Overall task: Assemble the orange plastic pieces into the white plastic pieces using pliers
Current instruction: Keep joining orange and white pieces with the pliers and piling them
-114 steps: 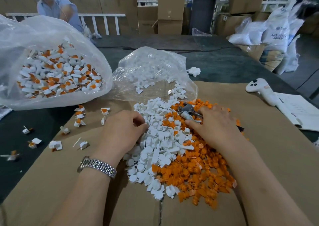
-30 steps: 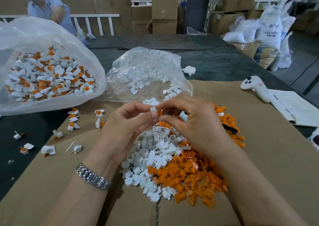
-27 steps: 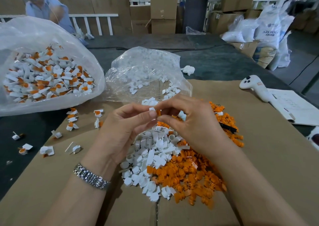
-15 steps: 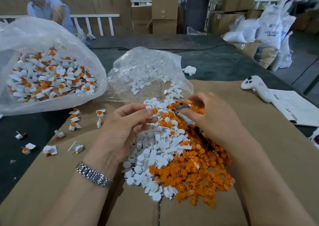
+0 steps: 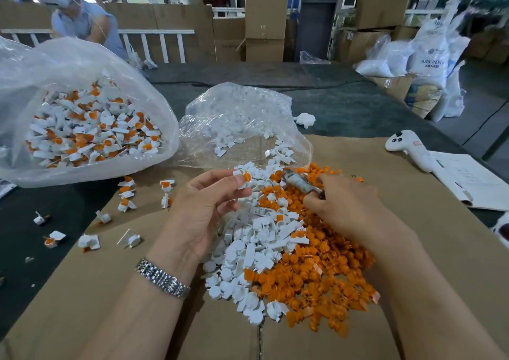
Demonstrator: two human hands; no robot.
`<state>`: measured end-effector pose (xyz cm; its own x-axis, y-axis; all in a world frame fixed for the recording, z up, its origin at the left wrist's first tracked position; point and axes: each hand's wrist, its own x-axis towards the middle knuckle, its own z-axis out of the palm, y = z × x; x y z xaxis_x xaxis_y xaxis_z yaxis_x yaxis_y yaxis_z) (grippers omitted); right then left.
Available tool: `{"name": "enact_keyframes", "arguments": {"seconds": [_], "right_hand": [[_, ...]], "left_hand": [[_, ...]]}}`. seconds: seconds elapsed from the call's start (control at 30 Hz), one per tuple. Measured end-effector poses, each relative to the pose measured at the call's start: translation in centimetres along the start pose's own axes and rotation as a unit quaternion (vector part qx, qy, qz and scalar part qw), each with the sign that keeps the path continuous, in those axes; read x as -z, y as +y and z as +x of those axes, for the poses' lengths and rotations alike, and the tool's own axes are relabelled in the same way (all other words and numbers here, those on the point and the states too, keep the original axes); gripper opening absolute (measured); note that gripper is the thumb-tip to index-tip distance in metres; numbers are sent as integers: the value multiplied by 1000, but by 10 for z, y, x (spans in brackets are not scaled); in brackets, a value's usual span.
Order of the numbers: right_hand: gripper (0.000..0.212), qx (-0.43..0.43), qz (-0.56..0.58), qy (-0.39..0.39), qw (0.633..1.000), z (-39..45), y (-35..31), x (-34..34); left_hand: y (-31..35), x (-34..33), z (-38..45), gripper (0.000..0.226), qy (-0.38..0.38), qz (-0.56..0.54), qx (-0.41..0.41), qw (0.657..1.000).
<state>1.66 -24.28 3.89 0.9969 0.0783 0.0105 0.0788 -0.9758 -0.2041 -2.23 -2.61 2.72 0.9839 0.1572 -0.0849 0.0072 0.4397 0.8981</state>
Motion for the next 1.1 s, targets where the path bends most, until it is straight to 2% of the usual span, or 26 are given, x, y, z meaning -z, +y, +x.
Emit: {"name": "enact_keyframes", "arguments": {"seconds": [0.07, 0.17, 0.23, 0.33, 0.37, 0.5, 0.7, 0.93, 1.1], "right_hand": [[25, 12, 60, 17, 998, 0, 0, 7], [22, 31, 235, 11, 971, -10, -3, 26], [16, 42, 301, -68, 950, -18, -10, 38], [19, 55, 403, -212, 889, -26, -24, 45], [21, 62, 407, -231, 882, -27, -28, 46], [24, 98, 367, -251, 890, -32, -42, 45], [23, 111, 340, -248, 901, -36, -47, 44], [41, 130, 237, -163, 949, -42, -56, 32], [37, 105, 205, -108, 967, -41, -67, 17]], "left_hand": [[0, 0, 0, 9, 10, -3, 0, 1000], [1, 2, 0, 8, 10, -2, -8, 1000], [1, 4, 0, 10, 4, -13, -16, 1000], [2, 5, 0, 21, 5, -34, -33, 999], [2, 5, 1, 21, 7, -38, -40, 998], [2, 4, 1, 5, 12, -38, -55, 998], [1, 5, 2, 9, 20, -9, -56, 998], [0, 5, 1, 8, 23, 8, -48, 999], [0, 4, -1, 20, 46, -11, -41, 998]]}}
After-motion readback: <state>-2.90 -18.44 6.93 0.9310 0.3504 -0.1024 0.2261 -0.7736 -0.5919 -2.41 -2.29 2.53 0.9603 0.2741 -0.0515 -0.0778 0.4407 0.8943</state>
